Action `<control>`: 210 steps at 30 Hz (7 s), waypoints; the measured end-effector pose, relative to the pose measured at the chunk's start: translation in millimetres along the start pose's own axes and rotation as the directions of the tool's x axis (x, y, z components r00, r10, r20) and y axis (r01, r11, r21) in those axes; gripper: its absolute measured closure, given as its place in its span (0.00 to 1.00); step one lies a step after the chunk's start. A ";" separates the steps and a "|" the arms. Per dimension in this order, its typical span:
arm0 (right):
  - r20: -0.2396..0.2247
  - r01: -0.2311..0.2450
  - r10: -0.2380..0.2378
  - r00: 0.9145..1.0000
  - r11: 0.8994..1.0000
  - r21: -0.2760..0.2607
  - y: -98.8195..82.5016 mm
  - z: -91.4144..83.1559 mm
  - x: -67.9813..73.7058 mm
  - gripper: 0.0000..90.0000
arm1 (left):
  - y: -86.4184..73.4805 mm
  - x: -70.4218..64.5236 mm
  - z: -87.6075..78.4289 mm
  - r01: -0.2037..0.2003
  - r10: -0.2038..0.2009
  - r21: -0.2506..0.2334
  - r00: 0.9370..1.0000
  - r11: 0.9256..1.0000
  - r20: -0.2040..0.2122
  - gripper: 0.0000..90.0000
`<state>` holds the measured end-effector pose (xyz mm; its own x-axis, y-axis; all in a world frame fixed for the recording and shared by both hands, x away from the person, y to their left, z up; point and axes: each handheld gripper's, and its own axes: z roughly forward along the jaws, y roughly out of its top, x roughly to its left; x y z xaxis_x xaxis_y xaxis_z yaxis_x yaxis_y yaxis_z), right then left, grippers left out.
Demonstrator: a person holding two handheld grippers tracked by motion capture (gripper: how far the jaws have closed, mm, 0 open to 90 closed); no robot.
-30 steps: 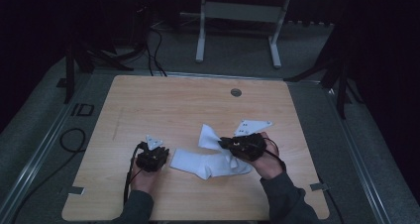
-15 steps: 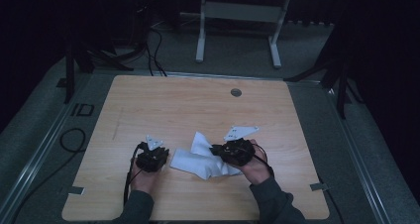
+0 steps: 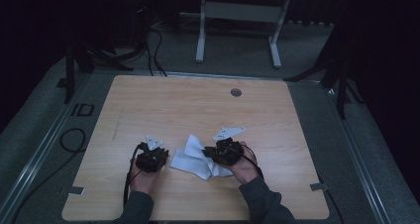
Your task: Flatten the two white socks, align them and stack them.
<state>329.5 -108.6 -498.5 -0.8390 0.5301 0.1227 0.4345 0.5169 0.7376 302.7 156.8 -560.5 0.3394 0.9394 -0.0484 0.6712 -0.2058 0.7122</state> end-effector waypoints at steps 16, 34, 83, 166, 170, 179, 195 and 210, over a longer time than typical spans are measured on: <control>0.018 -0.009 0.008 1.000 0.999 0.034 4.7 20.8 8.6 0.92 | 0.9 -2.0 -8.7 -0.006 0.006 -0.019 1.000 1.000 -0.005 0.87; 0.004 0.019 -0.020 1.000 0.993 0.114 6.6 45.5 27.8 0.92 | 1.5 -2.9 -11.7 -0.009 0.009 -0.033 1.000 0.999 -0.007 0.87; 0.044 0.049 -0.056 0.997 0.989 0.138 -3.7 42.0 29.6 0.75 | 3.3 -30.8 -2.2 -0.132 0.133 -0.024 0.987 0.991 0.086 0.91; 0.364 -0.166 0.131 0.922 0.984 0.067 -66.4 -71.3 -57.2 0.98 | 0.1 -32.9 -4.2 -0.112 0.114 -0.020 0.989 0.993 0.092 0.91; 0.352 -0.170 0.132 0.927 0.982 0.082 -68.1 -69.0 -58.5 0.96 | 0.1 -32.9 -4.2 -0.111 0.112 -0.019 0.990 0.994 0.091 0.91; 0.328 -0.188 0.159 0.931 0.980 0.061 -69.5 -68.1 -62.6 0.62 | -0.4 -33.6 -4.5 -0.106 0.108 -0.024 0.990 0.994 0.087 0.90; 0.320 -0.200 0.180 0.930 0.979 0.029 -71.5 -74.0 -69.9 0.57 | 2.9 -27.3 -14.0 -0.085 0.094 -0.085 0.989 0.993 0.111 0.88; 0.325 -0.210 0.190 0.926 0.977 0.027 -74.9 -75.6 -75.7 0.56 | 6.8 -7.4 -21.3 -0.039 0.047 -0.105 0.996 0.994 0.080 0.89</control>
<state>335.7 -238.3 -512.9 -0.5879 0.8080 0.0379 0.6099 0.4120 0.6769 290.7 154.3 -540.4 0.4223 0.9037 -0.0704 0.5848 -0.2123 0.7829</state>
